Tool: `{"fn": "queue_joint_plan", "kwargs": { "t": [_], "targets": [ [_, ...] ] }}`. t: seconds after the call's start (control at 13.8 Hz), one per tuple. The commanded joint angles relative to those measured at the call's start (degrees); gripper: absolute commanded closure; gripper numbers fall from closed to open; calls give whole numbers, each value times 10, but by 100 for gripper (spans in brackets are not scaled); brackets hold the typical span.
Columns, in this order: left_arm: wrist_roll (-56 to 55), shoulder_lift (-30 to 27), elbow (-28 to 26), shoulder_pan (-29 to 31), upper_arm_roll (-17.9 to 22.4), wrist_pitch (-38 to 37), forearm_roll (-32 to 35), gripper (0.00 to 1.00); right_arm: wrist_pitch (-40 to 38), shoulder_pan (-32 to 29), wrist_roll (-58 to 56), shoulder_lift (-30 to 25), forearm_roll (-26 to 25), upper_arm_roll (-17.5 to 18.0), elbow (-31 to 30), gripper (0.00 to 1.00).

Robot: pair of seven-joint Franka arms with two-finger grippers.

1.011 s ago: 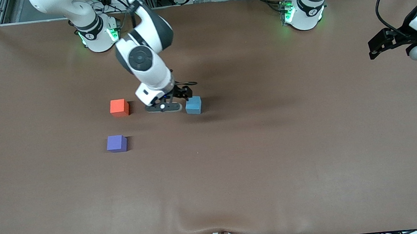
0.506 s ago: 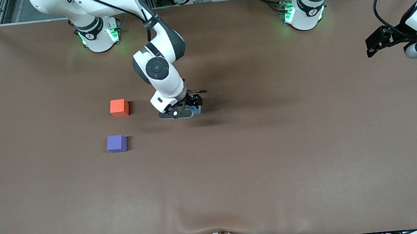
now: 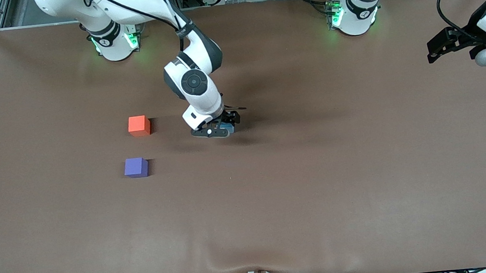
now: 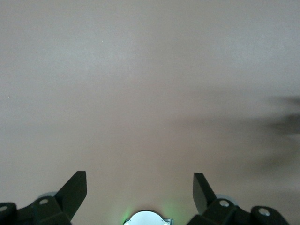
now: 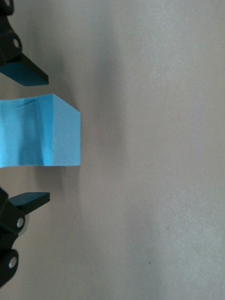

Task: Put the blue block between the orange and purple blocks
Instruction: 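Close the right gripper on the light-blue block, then lift and carry the blue block toward the orange and purple blocks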

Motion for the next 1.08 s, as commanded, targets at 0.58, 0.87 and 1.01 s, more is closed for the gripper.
{"fn": "queue_joint_plan", "kwargs": {
  "t": [0.58, 0.87, 1.01],
  "targets": [
    [4, 12, 9, 8, -7, -5, -16, 0, -10, 15, 12, 25, -4, -7, 38, 100],
    [4, 12, 10, 7, -8, -6, -28, 0, -182, -16, 8, -3, -4, -14, 129, 100],
    [4, 12, 10, 6, -8, -6, -28, 0, -241, -58, -30, -28, -2, -16, 159, 100]
  ]
}}
